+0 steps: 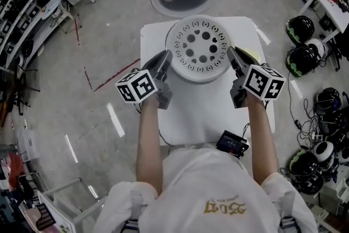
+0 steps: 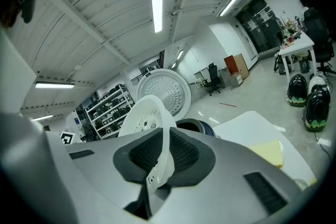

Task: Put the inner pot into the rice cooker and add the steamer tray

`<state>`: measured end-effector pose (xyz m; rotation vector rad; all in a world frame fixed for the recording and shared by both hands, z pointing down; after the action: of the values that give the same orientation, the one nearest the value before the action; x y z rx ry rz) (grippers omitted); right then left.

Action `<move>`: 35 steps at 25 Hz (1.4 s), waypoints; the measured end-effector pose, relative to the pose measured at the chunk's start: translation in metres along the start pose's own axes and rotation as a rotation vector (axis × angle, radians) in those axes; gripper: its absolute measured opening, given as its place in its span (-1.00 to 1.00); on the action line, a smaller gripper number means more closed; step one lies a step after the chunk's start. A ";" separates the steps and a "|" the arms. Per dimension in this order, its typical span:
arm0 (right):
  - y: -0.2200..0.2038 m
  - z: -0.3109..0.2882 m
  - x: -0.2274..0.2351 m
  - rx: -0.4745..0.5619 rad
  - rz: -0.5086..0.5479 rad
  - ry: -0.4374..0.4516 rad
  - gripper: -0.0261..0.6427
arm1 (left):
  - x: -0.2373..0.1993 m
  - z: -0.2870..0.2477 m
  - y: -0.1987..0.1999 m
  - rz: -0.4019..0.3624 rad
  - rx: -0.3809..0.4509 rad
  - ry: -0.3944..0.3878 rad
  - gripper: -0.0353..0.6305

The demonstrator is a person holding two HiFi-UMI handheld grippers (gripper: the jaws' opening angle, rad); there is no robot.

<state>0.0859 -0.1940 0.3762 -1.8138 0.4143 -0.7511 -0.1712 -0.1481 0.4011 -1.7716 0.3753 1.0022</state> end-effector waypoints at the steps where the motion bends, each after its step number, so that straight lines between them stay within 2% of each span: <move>1: 0.002 -0.006 0.002 -0.002 -0.003 0.001 -0.77 | -0.002 -0.004 0.004 0.004 -0.001 0.001 -0.75; 11: 0.023 -0.048 0.021 -0.004 -0.031 0.014 -0.76 | -0.021 -0.040 0.031 0.040 -0.012 0.019 -0.75; 23: 0.004 -0.086 0.039 -0.114 0.051 0.008 -0.74 | -0.050 -0.062 0.032 0.025 -0.036 0.097 -0.75; 28: -0.002 -0.097 0.040 -0.149 0.107 -0.005 -0.71 | -0.055 -0.066 0.033 -0.046 -0.060 0.149 -0.72; 35: -0.013 -0.101 0.045 -0.189 0.211 -0.037 -0.64 | -0.053 -0.072 0.024 -0.202 -0.108 0.216 -0.66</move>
<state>0.0505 -0.2882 0.4239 -1.9197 0.6592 -0.5464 -0.1862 -0.2326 0.4368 -1.9790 0.2732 0.7014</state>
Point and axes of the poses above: the fingertips, and each gripper's own axes: z backward along the fingers, x to its right, y out of its top, the point moved 5 cm from there along z, backward along the fingers, and after that the axes turned 13 degrees about z, right-handed, at the moved point
